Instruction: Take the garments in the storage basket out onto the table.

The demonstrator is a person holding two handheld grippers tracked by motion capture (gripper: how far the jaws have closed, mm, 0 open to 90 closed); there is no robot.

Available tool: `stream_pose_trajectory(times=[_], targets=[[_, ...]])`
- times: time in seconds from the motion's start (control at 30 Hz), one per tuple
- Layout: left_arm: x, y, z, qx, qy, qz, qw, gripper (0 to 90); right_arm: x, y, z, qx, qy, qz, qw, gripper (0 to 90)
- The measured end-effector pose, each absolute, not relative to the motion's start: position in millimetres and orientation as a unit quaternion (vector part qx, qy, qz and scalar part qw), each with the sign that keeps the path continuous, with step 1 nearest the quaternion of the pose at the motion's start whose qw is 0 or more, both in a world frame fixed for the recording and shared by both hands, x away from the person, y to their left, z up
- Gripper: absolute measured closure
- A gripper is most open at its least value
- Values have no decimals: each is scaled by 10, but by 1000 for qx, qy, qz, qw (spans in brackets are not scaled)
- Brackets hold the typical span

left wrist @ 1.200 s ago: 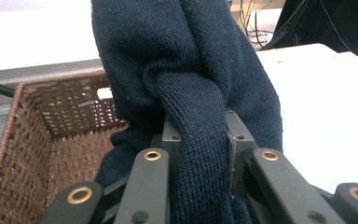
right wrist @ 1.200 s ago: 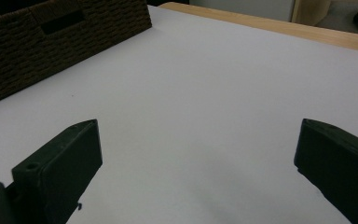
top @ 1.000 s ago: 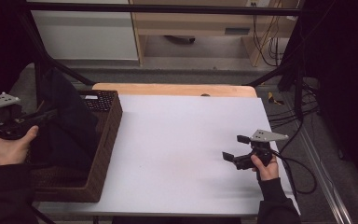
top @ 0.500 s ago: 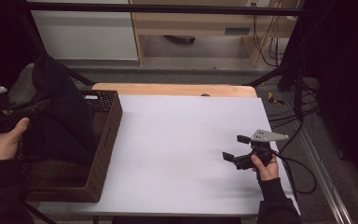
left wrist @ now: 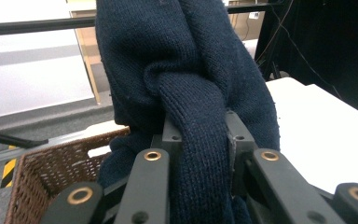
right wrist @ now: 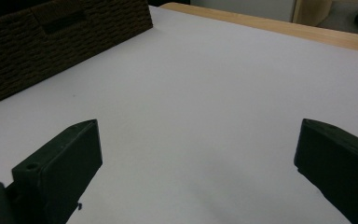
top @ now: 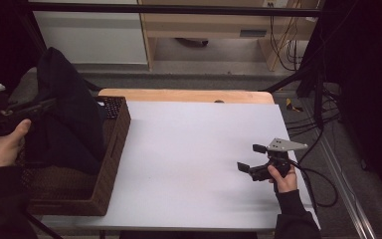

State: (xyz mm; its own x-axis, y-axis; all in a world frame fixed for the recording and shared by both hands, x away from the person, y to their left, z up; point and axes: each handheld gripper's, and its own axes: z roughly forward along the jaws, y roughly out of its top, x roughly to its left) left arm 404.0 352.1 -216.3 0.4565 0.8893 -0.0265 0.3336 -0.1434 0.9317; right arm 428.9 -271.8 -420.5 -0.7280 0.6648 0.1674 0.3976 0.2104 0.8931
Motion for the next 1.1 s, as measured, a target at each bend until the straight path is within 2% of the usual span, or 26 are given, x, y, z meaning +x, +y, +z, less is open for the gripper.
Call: stream_pose_trajectory(times=[0.53, 1.1], targets=[[4019, 3407, -1975, 694, 419, 293, 506, 741, 4288, -2720, -4204, 346, 767, 525, 128, 10], [4064, 2970, -1939, 713, 383, 272, 520, 740, 4286, -2725, -4200, 346, 768, 524, 127, 10]])
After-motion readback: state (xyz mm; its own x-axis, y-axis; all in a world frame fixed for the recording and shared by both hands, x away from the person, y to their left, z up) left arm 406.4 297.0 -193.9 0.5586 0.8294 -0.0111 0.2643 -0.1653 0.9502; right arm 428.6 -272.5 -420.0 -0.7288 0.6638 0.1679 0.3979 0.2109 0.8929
